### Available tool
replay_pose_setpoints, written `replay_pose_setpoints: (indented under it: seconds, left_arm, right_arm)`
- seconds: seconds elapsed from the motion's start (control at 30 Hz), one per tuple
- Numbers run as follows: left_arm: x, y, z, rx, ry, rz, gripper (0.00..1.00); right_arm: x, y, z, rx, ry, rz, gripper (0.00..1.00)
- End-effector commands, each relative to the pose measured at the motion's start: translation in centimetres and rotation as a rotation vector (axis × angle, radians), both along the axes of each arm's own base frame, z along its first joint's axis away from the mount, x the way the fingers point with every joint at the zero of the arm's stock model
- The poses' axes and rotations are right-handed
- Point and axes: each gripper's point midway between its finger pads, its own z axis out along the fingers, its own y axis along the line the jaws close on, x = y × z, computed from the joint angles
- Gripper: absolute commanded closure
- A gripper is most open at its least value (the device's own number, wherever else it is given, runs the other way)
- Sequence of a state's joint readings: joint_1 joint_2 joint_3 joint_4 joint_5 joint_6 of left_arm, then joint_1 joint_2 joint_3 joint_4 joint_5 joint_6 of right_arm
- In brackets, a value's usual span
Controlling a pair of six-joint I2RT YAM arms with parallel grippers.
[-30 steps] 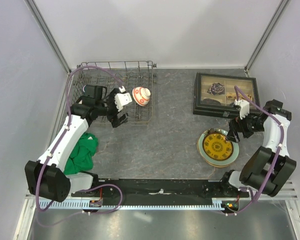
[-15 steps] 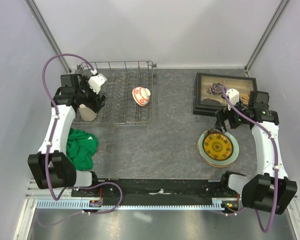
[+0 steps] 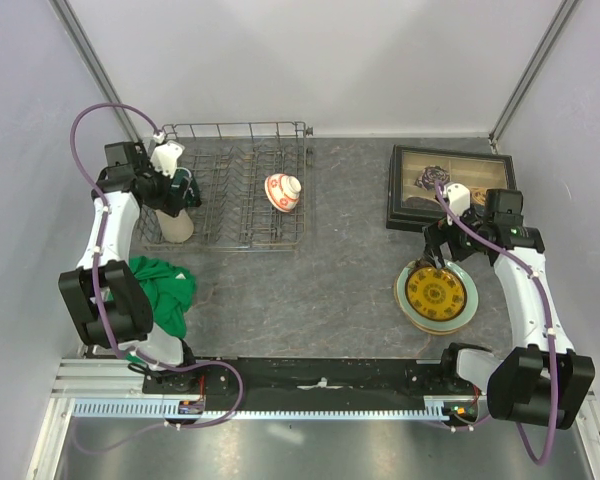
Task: Unload the mixed dishes from the dish rack
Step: Pick up the cup from the dish rack.
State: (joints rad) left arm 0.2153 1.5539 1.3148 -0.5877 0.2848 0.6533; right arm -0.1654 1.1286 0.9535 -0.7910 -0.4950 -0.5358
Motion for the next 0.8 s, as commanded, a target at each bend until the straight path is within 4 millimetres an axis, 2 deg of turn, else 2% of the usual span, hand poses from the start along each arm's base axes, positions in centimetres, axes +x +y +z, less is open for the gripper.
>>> replay_pose_setpoints:
  seconds: [0.0, 0.27, 0.77]
  left_arm:
    - [1.6, 1.4, 1.4, 0.004, -0.044, 0.046, 0.01]
    - [1.5, 1.9, -1.4, -0.009, 0.026, 0.039, 0.01]
    - [1.4, 1.2, -4.1, -0.063, 0.09, 0.017, 0.04]
  right_arm:
    - [0.6, 0.1, 0.3, -0.002, -0.038, -0.005, 0.02]
    - [0.7, 0.2, 0.2, 0.004, -0.034, -0.005, 0.02]
    - [0.7, 0.2, -0.2, 0.008, -0.023, -0.012, 0.02]
